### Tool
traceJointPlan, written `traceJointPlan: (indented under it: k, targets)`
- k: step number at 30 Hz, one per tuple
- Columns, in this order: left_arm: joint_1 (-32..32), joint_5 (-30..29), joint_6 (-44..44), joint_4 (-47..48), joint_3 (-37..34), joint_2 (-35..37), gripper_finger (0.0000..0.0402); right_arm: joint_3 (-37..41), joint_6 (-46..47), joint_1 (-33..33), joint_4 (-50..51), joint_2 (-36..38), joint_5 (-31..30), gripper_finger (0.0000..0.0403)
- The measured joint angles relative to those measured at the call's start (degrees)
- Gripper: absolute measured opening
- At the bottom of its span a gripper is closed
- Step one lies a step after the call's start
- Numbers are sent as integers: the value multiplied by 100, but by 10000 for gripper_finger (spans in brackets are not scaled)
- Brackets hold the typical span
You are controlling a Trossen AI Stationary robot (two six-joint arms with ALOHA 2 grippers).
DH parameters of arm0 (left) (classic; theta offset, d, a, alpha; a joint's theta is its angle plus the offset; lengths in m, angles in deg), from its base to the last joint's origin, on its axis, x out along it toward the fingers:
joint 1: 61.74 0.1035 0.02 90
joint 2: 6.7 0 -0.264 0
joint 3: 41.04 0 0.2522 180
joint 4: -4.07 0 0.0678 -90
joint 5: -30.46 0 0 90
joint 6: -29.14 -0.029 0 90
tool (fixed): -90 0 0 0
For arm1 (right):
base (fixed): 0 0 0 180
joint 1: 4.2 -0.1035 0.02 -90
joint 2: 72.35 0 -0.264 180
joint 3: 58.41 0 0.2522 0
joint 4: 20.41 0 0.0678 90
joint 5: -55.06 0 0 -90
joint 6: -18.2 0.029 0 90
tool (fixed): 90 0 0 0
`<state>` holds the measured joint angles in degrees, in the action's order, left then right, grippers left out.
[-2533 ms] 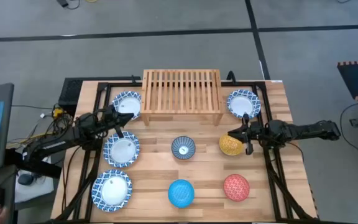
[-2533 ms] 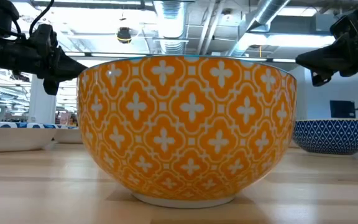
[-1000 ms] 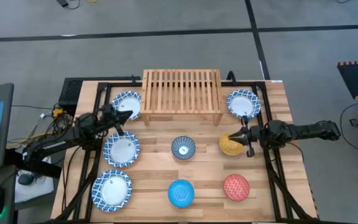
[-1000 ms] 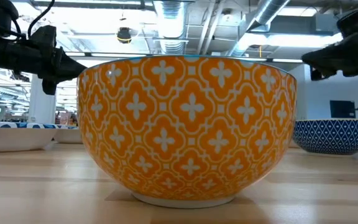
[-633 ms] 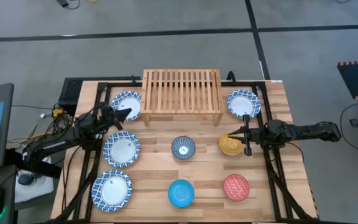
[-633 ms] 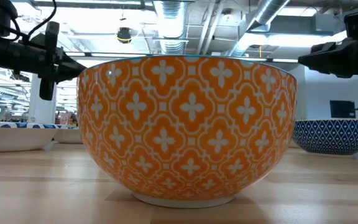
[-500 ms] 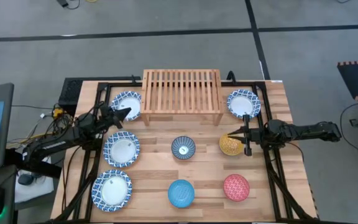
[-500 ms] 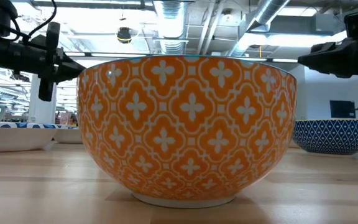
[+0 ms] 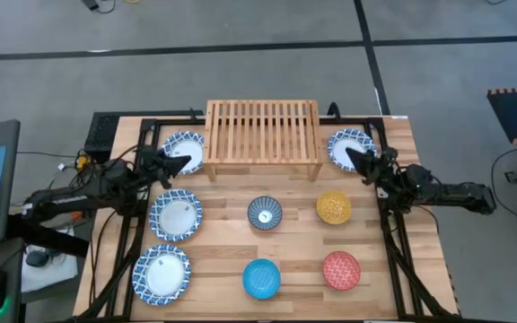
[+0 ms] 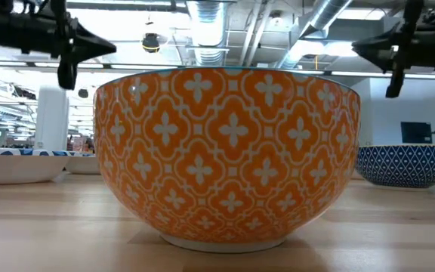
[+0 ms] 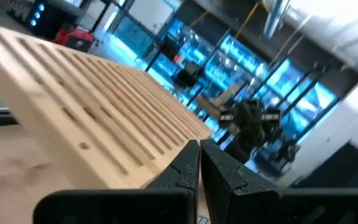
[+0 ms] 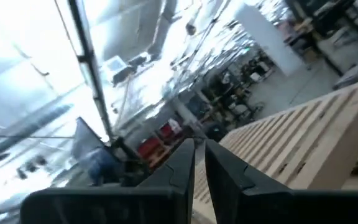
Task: Place and stack bowls onto a shelf
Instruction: Put the yellow bowl on the shelf
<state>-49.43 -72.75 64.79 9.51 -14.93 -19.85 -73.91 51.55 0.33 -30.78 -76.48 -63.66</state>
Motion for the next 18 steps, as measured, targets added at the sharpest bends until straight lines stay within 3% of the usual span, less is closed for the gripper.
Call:
traceJointPlan:
  k: [4, 8, 14, 18]
  targets:
    - [-175, -16, -337, -37, 460, -812, 1, -5, -109, 178, 30, -132, 2, 66]
    - [-241, -13, -307, -6, 894, -1493, 21, -232, 485, 354, 29, -351, 68, 66]
    - [-237, 100, -573, -6, 1635, -2362, 98, -1012, 399, 421, 472, -1166, 802, 66]
    - [-235, 534, -887, 188, 2241, -2841, 147, -1839, 371, 421, 1034, -2090, 931, 66]
